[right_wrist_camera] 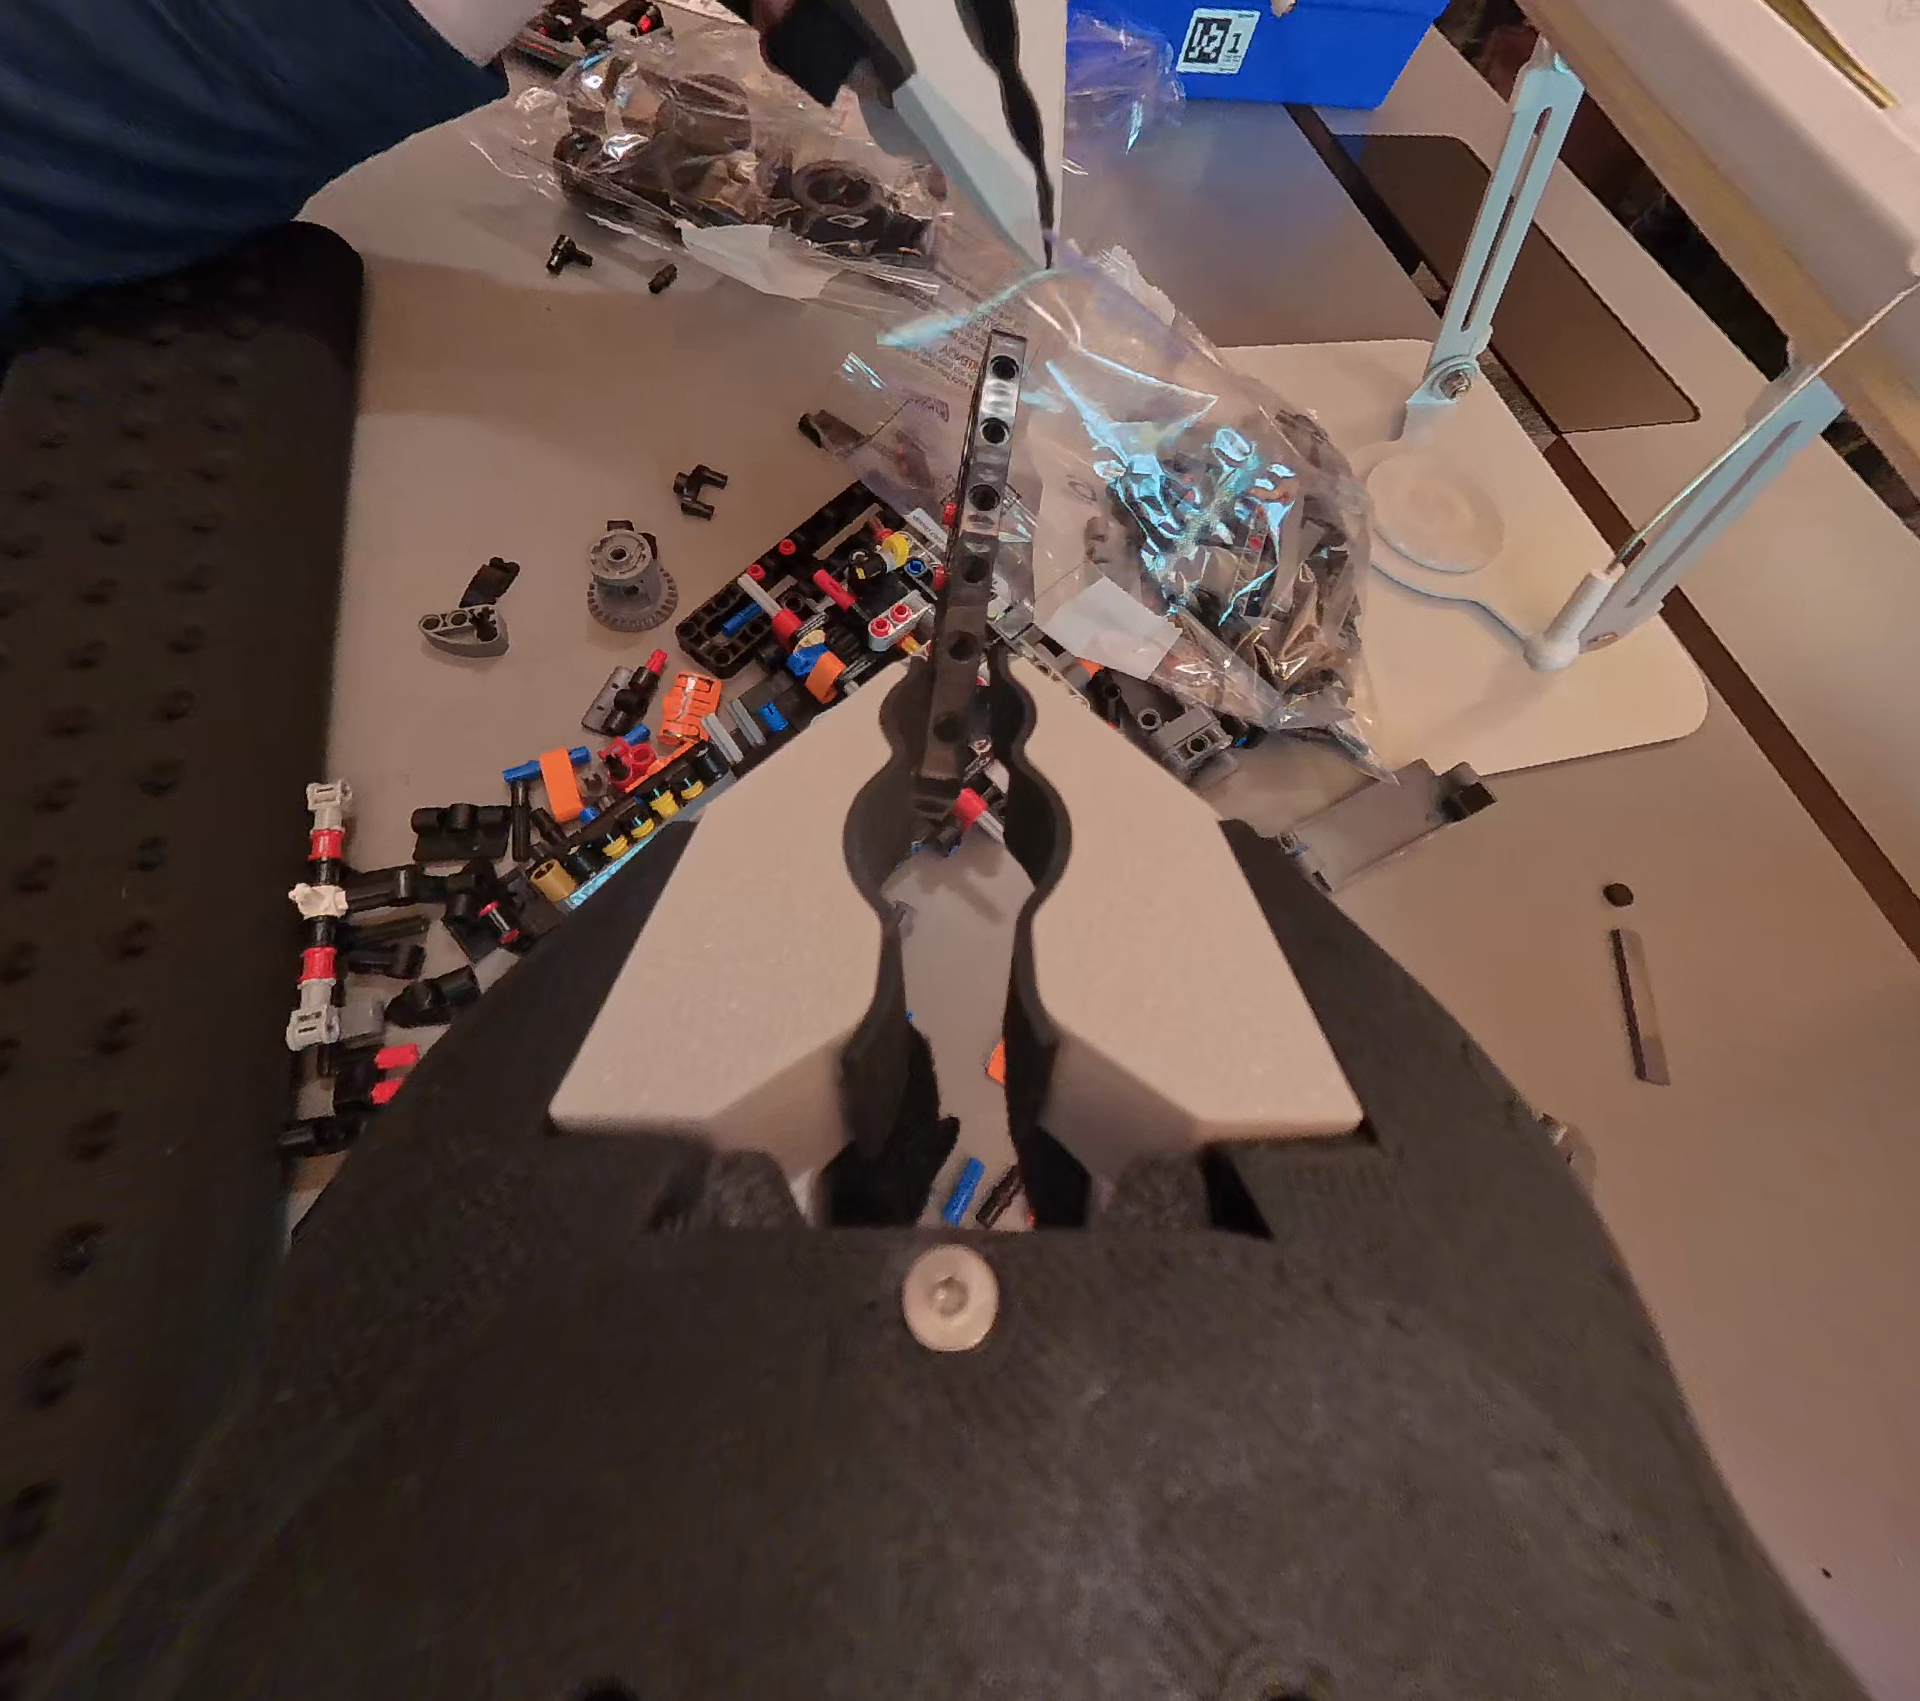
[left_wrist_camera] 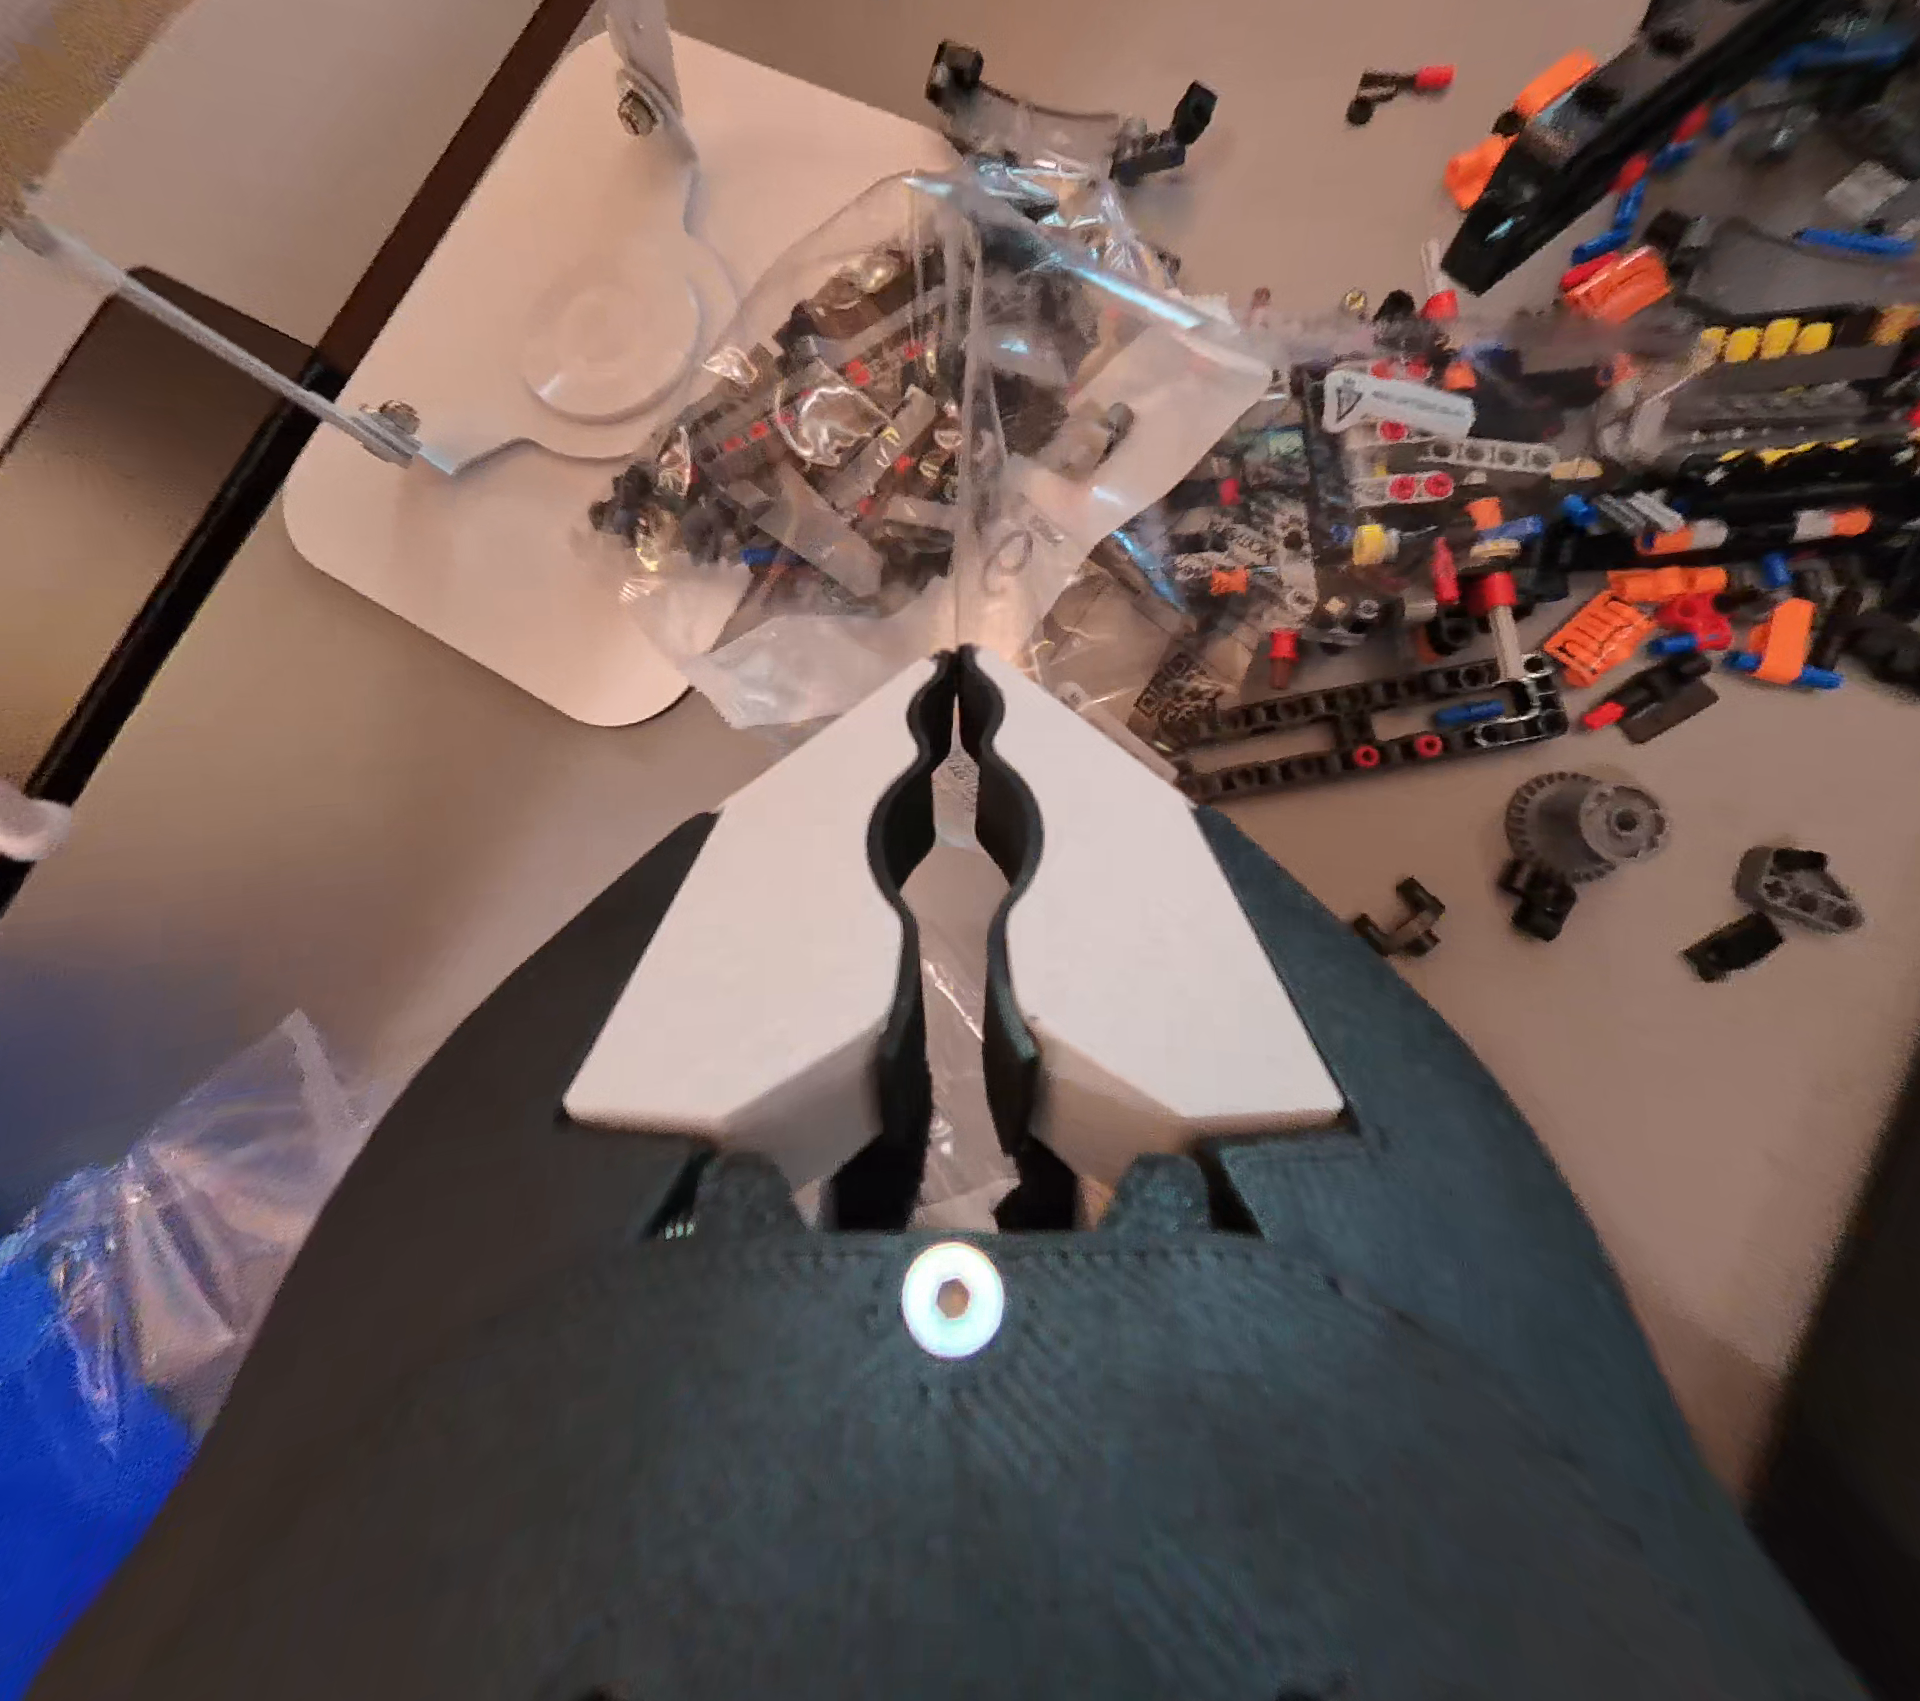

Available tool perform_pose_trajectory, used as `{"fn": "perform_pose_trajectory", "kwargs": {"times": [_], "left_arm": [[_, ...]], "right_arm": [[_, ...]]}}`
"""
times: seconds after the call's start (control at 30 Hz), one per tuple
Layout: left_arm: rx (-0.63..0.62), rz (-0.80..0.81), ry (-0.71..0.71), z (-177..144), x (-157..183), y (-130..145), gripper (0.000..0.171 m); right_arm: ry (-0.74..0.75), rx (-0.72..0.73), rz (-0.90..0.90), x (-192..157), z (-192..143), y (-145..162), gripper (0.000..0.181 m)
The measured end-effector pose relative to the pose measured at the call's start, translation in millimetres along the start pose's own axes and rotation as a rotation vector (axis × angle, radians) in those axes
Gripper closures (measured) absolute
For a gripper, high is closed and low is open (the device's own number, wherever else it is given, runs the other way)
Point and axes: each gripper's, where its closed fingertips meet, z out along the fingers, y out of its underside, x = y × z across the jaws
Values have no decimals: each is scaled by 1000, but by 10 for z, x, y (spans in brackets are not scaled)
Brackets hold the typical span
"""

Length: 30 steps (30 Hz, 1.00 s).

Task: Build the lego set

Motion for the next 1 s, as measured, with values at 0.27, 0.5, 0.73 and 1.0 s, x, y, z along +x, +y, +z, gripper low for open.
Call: {"fn": "perform_pose_trajectory", "kwargs": {"times": [0.27, 0.5, 0.73, 1.0], "left_arm": [[38, -43, 62, -21, 136, -166, 171], [159, -73, 146, -91, 313, -455, 171], [261, -94, 232, -161, 483, -740, 171], [337, -137, 246, -155, 438, -837, 171]], "right_arm": [[14, 17, -29, -61, -55, -145, 173], [2, 53, -43, -214, -11, -420, 173], [-13, 35, -71, -276, 131, -550, 173], [46, 26, -169, -4, 438, -546, 173]]}}
